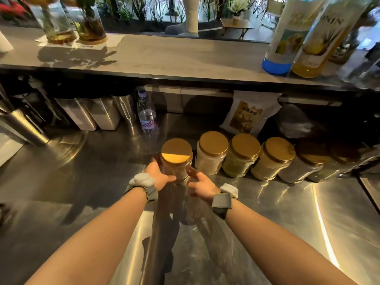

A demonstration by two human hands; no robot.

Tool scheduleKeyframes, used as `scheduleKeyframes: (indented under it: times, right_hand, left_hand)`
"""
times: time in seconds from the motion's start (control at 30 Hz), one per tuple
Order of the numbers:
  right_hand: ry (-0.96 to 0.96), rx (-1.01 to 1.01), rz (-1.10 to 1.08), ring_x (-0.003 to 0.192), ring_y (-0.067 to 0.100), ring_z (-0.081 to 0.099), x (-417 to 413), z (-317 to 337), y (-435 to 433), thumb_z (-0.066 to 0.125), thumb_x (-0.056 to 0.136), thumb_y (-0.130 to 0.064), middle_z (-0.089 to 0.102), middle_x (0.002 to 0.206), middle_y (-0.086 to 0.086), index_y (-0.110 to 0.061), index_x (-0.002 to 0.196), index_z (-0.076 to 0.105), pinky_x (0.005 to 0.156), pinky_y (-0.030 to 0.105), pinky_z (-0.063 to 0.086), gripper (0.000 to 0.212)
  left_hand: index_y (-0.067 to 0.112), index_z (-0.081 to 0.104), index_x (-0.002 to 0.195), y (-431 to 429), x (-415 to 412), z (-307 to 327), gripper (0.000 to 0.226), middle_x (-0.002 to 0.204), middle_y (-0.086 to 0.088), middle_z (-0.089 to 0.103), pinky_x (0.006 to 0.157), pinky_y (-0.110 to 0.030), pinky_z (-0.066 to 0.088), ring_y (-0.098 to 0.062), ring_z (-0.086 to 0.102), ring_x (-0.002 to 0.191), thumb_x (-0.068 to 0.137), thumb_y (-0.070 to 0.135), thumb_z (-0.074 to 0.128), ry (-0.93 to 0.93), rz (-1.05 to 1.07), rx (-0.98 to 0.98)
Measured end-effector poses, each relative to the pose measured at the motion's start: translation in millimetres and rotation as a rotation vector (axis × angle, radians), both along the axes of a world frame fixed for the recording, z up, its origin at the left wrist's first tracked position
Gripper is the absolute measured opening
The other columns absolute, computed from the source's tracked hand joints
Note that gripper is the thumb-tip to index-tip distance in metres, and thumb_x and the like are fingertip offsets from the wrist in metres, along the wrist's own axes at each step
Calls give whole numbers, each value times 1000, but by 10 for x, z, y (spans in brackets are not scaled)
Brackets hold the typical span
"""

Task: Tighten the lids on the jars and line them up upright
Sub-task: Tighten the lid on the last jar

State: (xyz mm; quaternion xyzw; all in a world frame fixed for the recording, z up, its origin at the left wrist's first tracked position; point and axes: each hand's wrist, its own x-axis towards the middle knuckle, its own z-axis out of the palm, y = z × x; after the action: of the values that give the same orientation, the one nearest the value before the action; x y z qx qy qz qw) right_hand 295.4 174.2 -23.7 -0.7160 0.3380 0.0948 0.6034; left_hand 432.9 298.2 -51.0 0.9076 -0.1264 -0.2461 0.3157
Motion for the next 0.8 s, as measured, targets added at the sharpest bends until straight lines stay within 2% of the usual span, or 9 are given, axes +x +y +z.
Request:
scheduleKeyframes:
  times: [0.13, 0.27, 0.37, 0.47, 0.57, 0.67, 0.8]
  right_hand:
    - [-11, 18, -1, 104, 17, 55, 97, 16, -51, 51, 92, -9, 51, 139, 0, -32, 150, 28, 95, 42, 52, 67]
    - [-36, 22, -38, 112, 21, 56, 156, 9, -75, 52, 90, -3, 55, 136, 3, -27, 148, 32, 96, 39, 51, 66]
    - [-49, 47, -65, 100, 20, 57, 189, 3, -98, 50, 89, 3, 61, 120, 10, -18, 144, 38, 83, 32, 50, 61]
    - [-44, 67, -98, 109, 27, 58, 228, -14, -126, 51, 88, 4, 60, 125, 14, -17, 143, 37, 91, 37, 50, 60]
    - [-37, 88, -117, 112, 31, 59, 249, -20, -127, 51, 89, 2, 60, 126, 13, -19, 142, 36, 91, 40, 50, 59]
    - [-25, 89, -123, 110, 33, 60, 265, -12, -135, 51, 90, 1, 59, 128, 11, -20, 143, 34, 92, 45, 51, 59]
    - [-25, 97, -138, 115, 37, 58, 273, -4, -142, 51, 90, 1, 57, 131, 12, -19, 144, 33, 95, 51, 49, 60]
  left_hand:
    - [7, 16, 150, -85, 35, 18, 114, 140, -15, 49, 102, -46, 46, -34, 50, 126, 65, 37, 86, 20, 20, 6]
    - [10, -1, 152, -144, 58, 3, 122, 146, -16, 43, 104, -45, 43, -34, 46, 130, 69, 38, 83, 39, 25, 21]
    - [15, -3, 153, -190, 66, -51, 122, 140, -13, 52, 103, -45, 44, -28, 53, 124, 69, 35, 84, 78, 49, -22]
    - [18, -3, 153, -242, 75, -115, 121, 132, -9, 59, 104, -44, 43, -21, 59, 119, 69, 30, 84, 127, 83, -86]
    - [21, -5, 153, -278, 108, -165, 121, 132, -7, 60, 106, -42, 41, -19, 57, 121, 70, 30, 84, 161, 85, -94]
    - [22, -7, 152, -292, 133, -177, 123, 138, -6, 56, 108, -45, 40, -20, 53, 126, 69, 33, 83, 161, 73, -80]
    - [22, -8, 152, -305, 138, -171, 125, 151, -6, 40, 106, -47, 42, -23, 51, 128, 68, 30, 85, 159, 61, -100]
